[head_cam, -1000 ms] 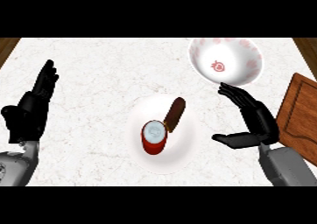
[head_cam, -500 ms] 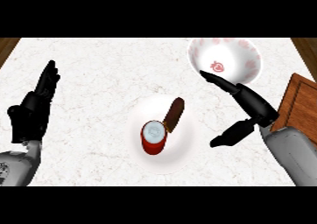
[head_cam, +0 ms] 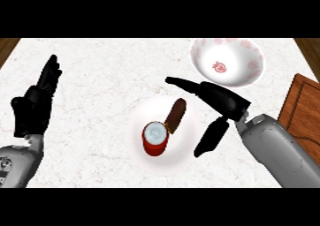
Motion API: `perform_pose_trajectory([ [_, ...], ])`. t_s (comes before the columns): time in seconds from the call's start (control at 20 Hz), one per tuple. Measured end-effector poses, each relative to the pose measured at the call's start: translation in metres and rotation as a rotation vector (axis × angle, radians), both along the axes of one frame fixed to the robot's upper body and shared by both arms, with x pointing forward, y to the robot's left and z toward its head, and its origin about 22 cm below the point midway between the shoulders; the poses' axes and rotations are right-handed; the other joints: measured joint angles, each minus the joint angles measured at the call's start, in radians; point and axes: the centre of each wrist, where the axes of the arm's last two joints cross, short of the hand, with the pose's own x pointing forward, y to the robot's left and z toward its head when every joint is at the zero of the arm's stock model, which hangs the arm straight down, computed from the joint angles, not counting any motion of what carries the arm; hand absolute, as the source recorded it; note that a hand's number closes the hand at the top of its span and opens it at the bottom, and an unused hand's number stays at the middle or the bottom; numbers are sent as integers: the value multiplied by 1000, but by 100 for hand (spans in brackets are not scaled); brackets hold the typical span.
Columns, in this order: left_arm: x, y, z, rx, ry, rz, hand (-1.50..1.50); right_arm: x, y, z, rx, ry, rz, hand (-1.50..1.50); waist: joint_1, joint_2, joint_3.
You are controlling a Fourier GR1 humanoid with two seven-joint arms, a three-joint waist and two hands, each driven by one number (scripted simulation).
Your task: Pick the can from the plate and place it in the bowl
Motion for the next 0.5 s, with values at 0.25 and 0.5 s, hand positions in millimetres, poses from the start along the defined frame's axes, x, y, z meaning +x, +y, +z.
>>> perform_pose_trajectory([
  [0.25,-3,-2,-2,1,1,2,0,-9,37,-2,-102,35,59,-150,1,0,0],
  [0.5,-7,-6,-4,-1,1,3,0,-12,52,-15,-235,73,83,-150,1,0,0],
])
